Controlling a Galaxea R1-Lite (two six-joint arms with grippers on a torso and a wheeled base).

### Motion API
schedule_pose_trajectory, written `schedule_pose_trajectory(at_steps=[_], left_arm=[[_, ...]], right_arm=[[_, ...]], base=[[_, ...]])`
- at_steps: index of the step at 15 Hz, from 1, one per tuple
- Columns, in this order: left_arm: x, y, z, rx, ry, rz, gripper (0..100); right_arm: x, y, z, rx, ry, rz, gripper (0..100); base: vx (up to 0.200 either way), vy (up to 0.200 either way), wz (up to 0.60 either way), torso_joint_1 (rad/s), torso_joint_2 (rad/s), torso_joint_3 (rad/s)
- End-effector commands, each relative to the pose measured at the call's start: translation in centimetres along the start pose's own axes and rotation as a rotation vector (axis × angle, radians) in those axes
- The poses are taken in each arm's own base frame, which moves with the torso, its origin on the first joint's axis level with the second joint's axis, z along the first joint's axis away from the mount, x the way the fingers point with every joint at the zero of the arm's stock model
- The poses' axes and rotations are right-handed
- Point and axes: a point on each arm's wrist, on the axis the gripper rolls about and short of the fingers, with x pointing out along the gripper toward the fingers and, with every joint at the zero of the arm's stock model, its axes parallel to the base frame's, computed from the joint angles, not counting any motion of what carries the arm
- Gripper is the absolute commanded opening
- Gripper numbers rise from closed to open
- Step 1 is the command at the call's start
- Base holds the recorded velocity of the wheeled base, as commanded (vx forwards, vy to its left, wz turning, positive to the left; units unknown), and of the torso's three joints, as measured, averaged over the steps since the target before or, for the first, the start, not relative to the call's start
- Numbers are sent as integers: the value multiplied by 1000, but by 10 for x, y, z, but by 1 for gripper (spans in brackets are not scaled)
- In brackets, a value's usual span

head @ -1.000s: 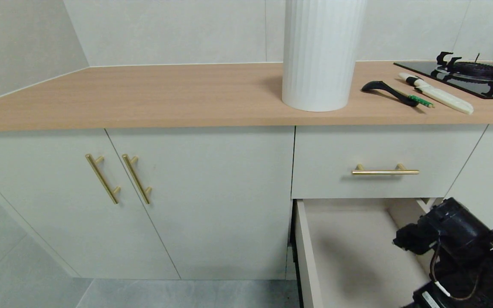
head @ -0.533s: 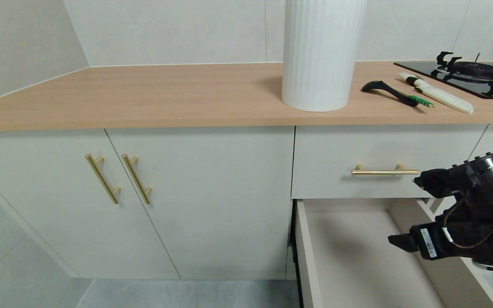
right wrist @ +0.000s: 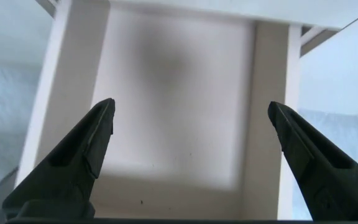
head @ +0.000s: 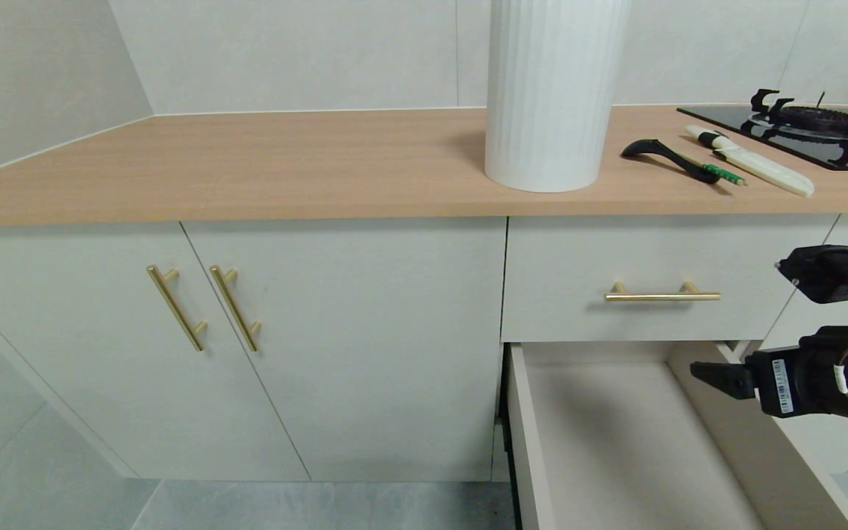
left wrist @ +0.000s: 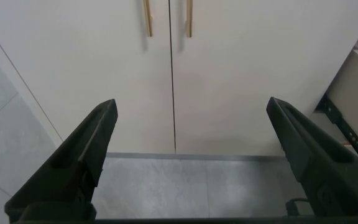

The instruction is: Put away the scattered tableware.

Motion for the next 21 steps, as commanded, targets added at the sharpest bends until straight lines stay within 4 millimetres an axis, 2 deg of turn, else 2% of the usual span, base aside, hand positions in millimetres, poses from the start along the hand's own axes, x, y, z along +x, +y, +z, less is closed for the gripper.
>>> schedule_pose_trajectory(at_steps=[1, 7, 21], left_arm=[[0, 0, 0, 0, 1, 0, 100], [0, 0, 0, 0, 1, 0, 100], [0, 0, 0, 0, 1, 0, 100]], right_arm=[[-8, -2, 3, 13, -49, 7, 100], [-11, -2, 4, 15, -70, 10, 100], [-12, -3, 4, 15, -76, 9, 100]], base=[[0, 0, 0, 0, 0, 0], [0, 0, 0, 38, -178, -165], [0, 0, 0, 188, -496, -287]])
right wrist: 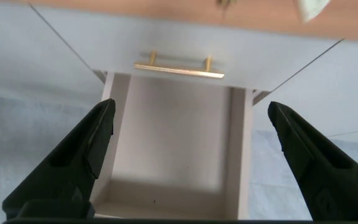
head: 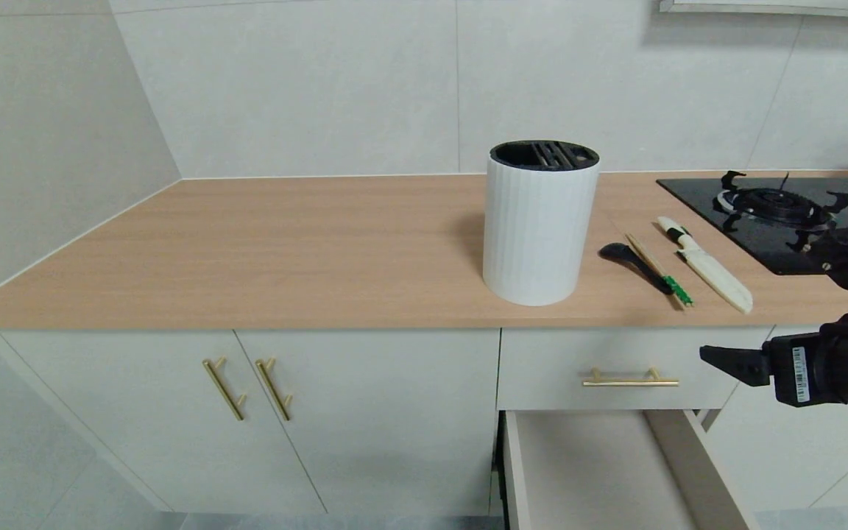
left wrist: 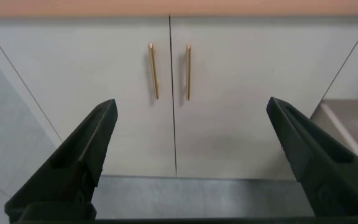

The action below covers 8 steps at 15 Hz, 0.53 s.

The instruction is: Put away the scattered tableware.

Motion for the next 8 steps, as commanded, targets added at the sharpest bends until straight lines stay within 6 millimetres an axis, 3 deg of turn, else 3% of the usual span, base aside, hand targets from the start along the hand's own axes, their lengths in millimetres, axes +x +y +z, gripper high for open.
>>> schedule_pose_trajectory(at_steps=[1, 4, 8], left_arm=[[0, 0, 0, -1, 1, 1, 100], [0, 0, 0, -1, 1, 1, 100], [0, 0, 0, -1, 1, 1, 100]], right_arm=[[1, 0, 0, -1, 3, 0, 100], [5, 2, 2, -16, 3, 2, 100], [40, 4, 26, -32, -72, -29, 100]], base=[[0, 0, 0, 222, -496, -286], [0, 0, 0, 82, -191, -106], [0, 0, 0, 0, 0, 0]])
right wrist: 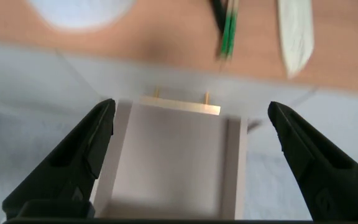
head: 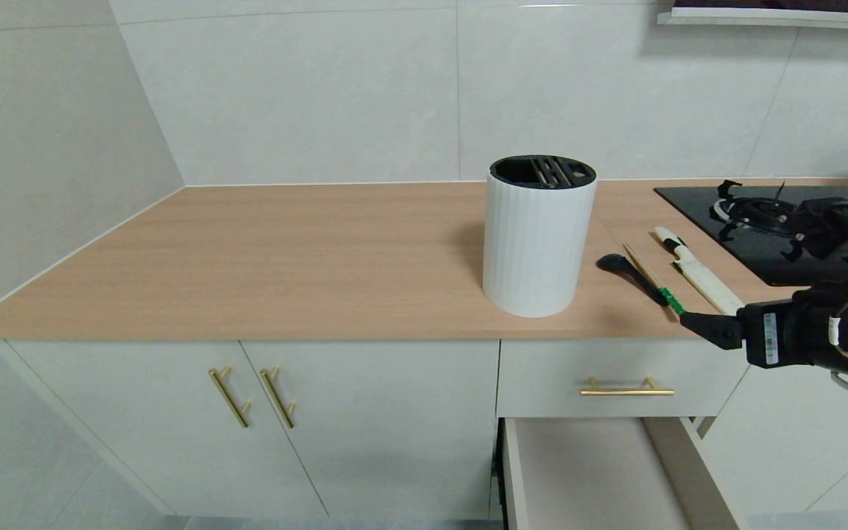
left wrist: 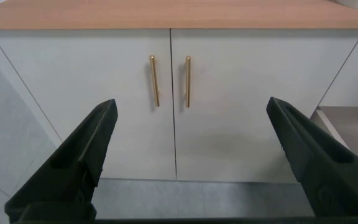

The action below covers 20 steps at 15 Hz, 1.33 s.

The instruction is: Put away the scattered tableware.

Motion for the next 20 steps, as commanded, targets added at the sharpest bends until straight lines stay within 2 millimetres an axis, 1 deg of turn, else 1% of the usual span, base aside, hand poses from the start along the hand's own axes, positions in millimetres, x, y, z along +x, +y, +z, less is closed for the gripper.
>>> schedule_pose_trajectory(at_steps=[1, 2, 3, 6, 11, 17, 20], left_arm=[[0, 0, 0, -1, 1, 1, 100], [0, 0, 0, -1, 1, 1, 100], [0, 0, 0, -1, 1, 1, 100], [0, 0, 0, -1, 1, 1, 100], [0, 0, 0, -1, 1, 1, 100], [0, 0, 0, -1, 1, 1, 100], [0, 0, 0, -1, 1, 1, 100]], right_arm=[[28, 1, 6, -19, 20, -25, 100], [49, 3, 5, -14, 21, -33, 100], [63, 4, 2, -11, 18, -44, 100], [90, -5, -7, 7, 28, -103, 100], [116, -11, -15, 22, 19, -138, 100], [130, -11, -22, 25, 45, -143, 100], [143, -10, -25, 34, -6, -150, 100]], base=[[0, 0, 0, 0, 0, 0], [0, 0, 0, 0, 0, 0], [0, 0, 0, 0, 0, 0], [0, 0, 0, 0, 0, 0], [0, 0, 0, 0, 0, 0], [0, 0, 0, 0, 0, 0], [0, 0, 0, 0, 0, 0]])
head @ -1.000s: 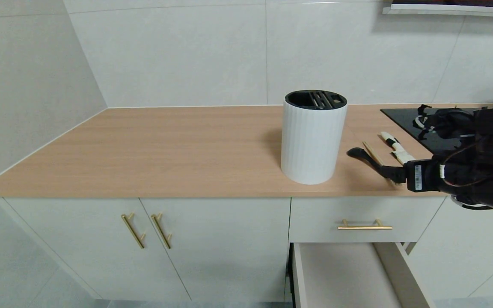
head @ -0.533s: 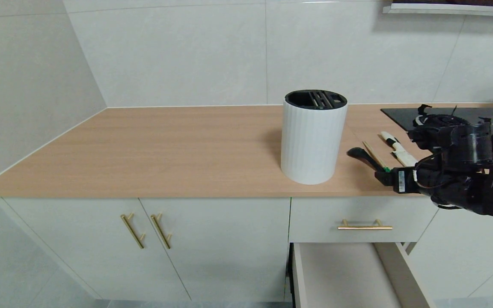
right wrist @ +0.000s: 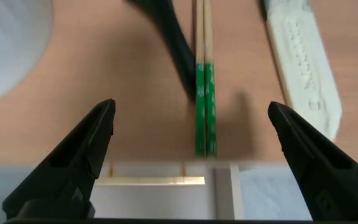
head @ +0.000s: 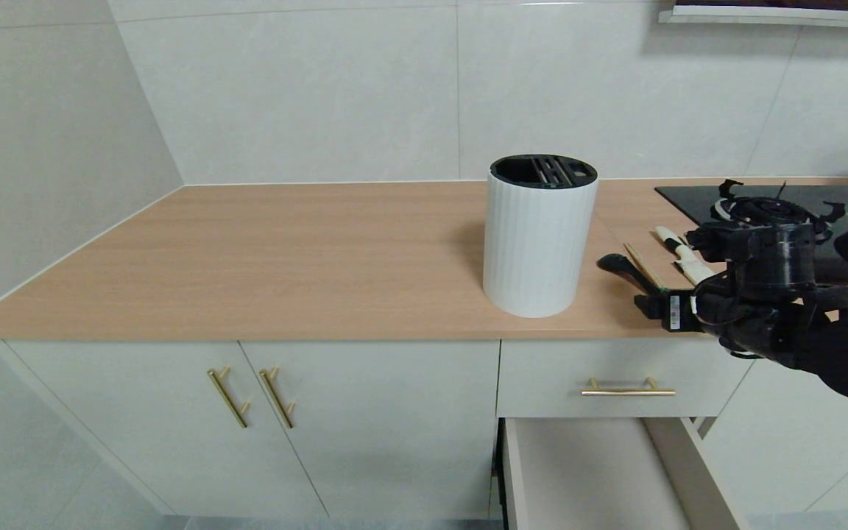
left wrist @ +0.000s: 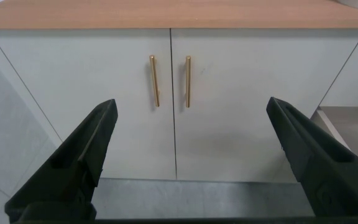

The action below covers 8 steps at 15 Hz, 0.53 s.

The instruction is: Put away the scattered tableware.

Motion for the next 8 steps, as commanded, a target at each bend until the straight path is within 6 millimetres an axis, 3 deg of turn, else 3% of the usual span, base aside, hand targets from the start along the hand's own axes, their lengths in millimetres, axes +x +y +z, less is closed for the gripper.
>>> schedule_pose_trajectory(at_steps=[1, 8], left_arm=[[0, 0, 0, -1, 0, 0, 100], [0, 0, 0, -1, 0, 0, 100]], right_arm=[[10, 2, -10, -10, 30, -11, 100], [10, -5, -7, -2, 23, -38, 100]], base=[[0, 0, 0, 0, 0, 0], [0, 0, 0, 0, 0, 0]])
